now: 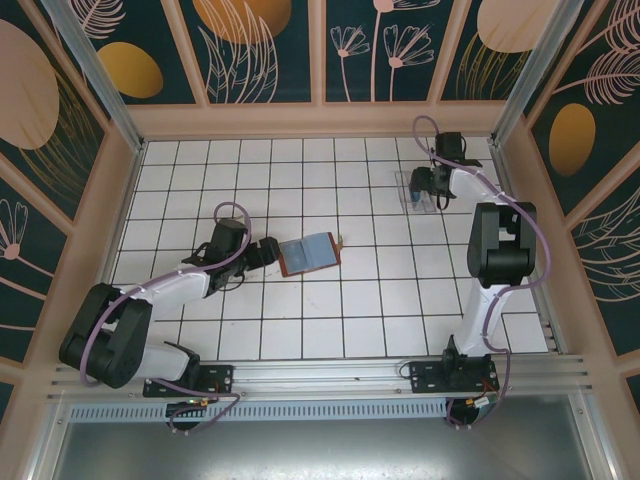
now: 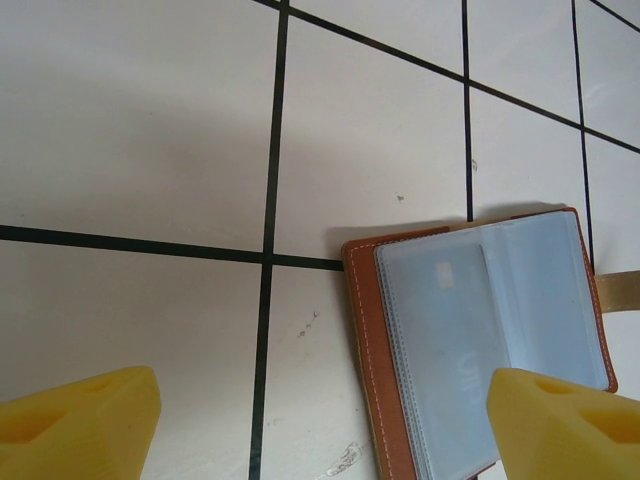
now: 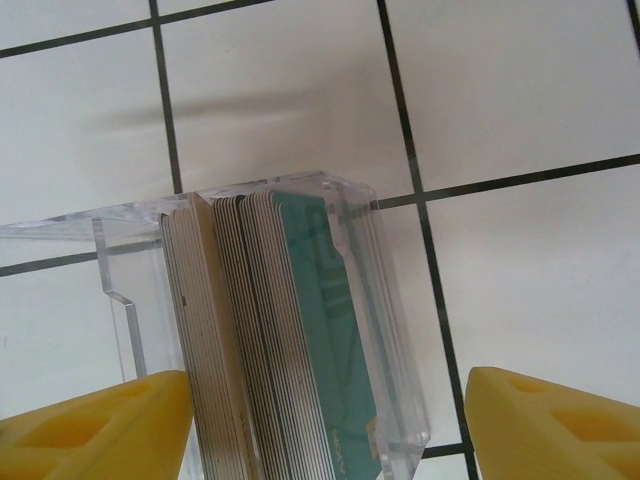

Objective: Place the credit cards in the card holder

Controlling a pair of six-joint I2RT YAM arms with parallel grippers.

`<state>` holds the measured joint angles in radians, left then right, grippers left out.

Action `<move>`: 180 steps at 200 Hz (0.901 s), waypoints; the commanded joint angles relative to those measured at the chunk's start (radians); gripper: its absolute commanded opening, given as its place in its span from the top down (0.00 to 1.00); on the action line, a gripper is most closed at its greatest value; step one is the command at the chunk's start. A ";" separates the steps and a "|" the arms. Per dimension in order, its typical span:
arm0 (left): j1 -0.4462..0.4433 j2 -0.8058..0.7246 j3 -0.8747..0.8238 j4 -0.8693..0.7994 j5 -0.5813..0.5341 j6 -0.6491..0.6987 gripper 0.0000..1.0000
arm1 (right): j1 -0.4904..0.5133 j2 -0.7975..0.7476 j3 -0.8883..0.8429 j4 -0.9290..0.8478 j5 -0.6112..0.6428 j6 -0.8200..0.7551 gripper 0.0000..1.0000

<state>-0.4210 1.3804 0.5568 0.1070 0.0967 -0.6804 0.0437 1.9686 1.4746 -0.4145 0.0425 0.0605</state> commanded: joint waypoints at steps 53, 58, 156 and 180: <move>-0.002 0.034 0.044 -0.005 0.029 0.012 0.14 | 0.013 0.039 0.013 -0.028 0.052 -0.028 0.27; -0.002 0.032 0.041 0.002 0.029 0.012 0.15 | 0.012 0.055 0.026 -0.046 0.064 -0.026 0.27; -0.002 0.011 0.039 -0.001 0.025 0.010 0.14 | 0.042 -0.065 -0.080 0.079 0.212 0.006 0.30; -0.002 0.016 0.051 -0.030 0.029 0.013 0.14 | 0.048 -0.125 -0.156 0.155 0.257 0.011 0.32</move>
<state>-0.4210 1.4090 0.5930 0.0967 0.1211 -0.6804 0.0826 1.9461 1.3830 -0.3454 0.2073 0.0597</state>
